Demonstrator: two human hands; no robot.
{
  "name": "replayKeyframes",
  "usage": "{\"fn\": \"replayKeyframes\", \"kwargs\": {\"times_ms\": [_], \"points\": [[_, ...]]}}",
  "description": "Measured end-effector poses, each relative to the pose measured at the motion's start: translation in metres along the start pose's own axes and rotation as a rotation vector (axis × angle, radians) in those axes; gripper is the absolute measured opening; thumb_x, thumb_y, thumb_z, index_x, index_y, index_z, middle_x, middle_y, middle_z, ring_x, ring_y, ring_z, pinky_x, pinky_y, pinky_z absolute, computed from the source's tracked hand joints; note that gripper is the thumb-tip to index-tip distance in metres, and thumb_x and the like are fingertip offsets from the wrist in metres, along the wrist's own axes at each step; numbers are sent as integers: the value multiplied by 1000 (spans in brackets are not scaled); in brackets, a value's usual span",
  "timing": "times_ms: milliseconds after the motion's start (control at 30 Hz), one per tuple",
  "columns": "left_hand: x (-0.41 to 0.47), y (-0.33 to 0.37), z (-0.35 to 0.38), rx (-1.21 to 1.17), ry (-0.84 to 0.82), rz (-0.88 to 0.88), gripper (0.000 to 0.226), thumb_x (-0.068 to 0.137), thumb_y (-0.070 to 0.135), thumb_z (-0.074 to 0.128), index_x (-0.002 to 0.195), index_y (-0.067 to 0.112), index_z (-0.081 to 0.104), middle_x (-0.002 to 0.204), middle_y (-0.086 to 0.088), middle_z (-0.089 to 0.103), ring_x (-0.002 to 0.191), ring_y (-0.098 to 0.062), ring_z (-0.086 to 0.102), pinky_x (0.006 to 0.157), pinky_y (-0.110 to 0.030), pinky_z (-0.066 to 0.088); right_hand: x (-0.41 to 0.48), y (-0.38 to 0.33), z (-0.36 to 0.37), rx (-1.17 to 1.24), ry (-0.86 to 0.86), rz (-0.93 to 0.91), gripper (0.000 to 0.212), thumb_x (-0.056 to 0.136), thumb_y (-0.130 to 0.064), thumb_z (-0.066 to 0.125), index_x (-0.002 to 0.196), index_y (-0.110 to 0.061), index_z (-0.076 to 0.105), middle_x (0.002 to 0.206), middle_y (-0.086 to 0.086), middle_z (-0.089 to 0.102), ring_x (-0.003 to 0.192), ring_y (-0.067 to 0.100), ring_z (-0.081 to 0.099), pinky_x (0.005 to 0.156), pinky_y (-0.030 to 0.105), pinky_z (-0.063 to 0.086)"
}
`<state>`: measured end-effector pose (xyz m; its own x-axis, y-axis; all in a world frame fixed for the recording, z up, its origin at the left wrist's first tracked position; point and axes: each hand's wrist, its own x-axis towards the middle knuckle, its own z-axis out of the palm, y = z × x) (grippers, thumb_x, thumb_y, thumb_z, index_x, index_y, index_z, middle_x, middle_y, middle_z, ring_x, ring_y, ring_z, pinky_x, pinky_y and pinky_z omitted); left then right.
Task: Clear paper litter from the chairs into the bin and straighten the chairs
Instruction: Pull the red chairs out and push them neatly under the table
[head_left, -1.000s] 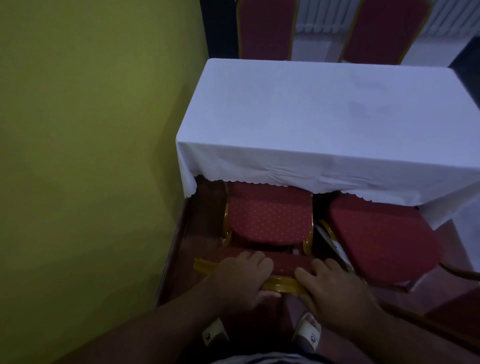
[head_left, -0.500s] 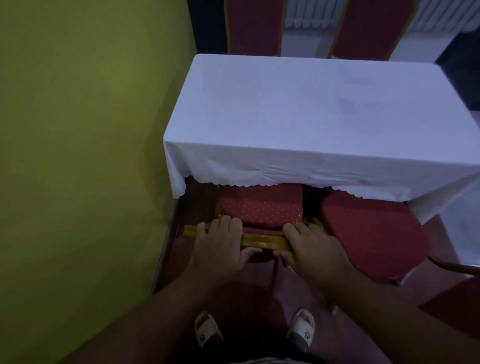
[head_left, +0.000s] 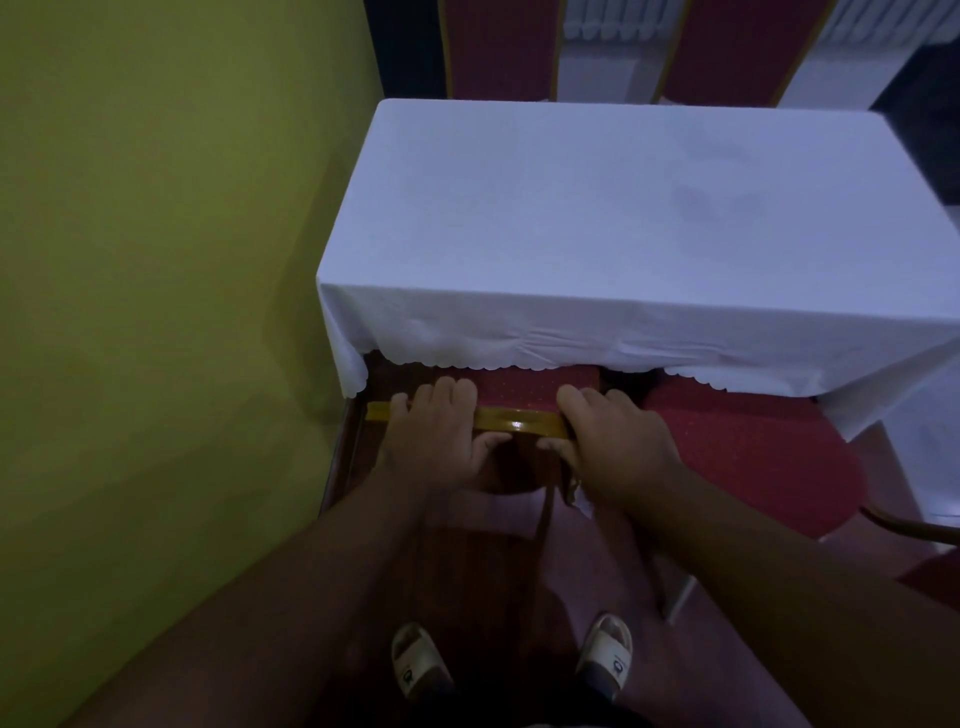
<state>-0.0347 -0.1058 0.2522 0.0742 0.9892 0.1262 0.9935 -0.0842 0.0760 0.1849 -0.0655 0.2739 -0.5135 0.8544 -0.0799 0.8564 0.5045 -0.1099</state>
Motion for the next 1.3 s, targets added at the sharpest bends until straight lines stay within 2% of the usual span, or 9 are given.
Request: {"fn": "replayKeyframes", "kwargs": {"times_ms": [200,333,500,600,733,800,933,1133,1300], "points": [[21,-5,1,18,-61,-29,67,85,72,21,104,14,47,98,-10,55,86,-30,53,79,-48,44,19,5,0,57,-11,32,46,91,-66,46,113,-27,40,115,-2,59,103,27,54,71,44,53],[31,-9,3,-11,-45,-25,64,86,73,25,101,14,46,96,-10,54,87,-31,53,80,-51,45,31,9,-1,112,1,38,43,89,-65,51,110,-29,38,114,-1,60,105,28,54,72,43,51],[35,-14,7,-25,-22,-7,59,87,72,31,98,15,43,92,-8,51,82,-28,50,76,-48,45,36,7,-7,197,-6,66,41,86,-61,60,95,-31,34,102,0,60,95,29,56,70,43,49],[34,-15,5,-79,-2,16,57,87,73,34,95,18,43,88,-3,48,79,-23,48,74,-44,43,32,6,-9,213,4,74,37,89,-55,60,101,-26,41,104,1,60,96,28,55,71,41,47],[30,-12,-1,-173,11,47,48,87,68,44,90,20,42,83,1,46,73,-20,45,67,-38,39,25,22,-17,266,-78,-6,20,95,-40,56,107,-26,48,106,3,60,94,27,59,72,43,52],[27,-8,-3,-160,-3,68,49,87,68,40,88,19,42,80,1,46,68,-21,45,60,-37,38,18,26,-19,222,-62,-89,17,98,-32,54,110,-21,50,104,5,60,93,26,59,65,37,46],[11,5,-8,-136,-53,50,44,86,66,37,85,22,40,76,3,43,65,-19,43,57,-36,37,1,28,-23,202,-61,-198,24,96,-25,60,114,-15,48,104,8,59,91,26,56,62,37,36],[-12,24,-17,-126,-83,36,67,87,77,21,86,15,47,80,-4,50,71,-24,49,62,-40,43,-15,35,-20,172,-85,-287,23,97,-28,57,114,-17,47,104,7,60,89,27,58,62,37,39],[-33,24,-17,-83,-58,20,61,90,72,29,85,14,48,79,-7,53,67,-27,51,58,-42,47,-26,29,-20,153,-95,-327,27,99,-39,51,117,-20,46,107,2,59,91,23,57,65,36,43]]}}
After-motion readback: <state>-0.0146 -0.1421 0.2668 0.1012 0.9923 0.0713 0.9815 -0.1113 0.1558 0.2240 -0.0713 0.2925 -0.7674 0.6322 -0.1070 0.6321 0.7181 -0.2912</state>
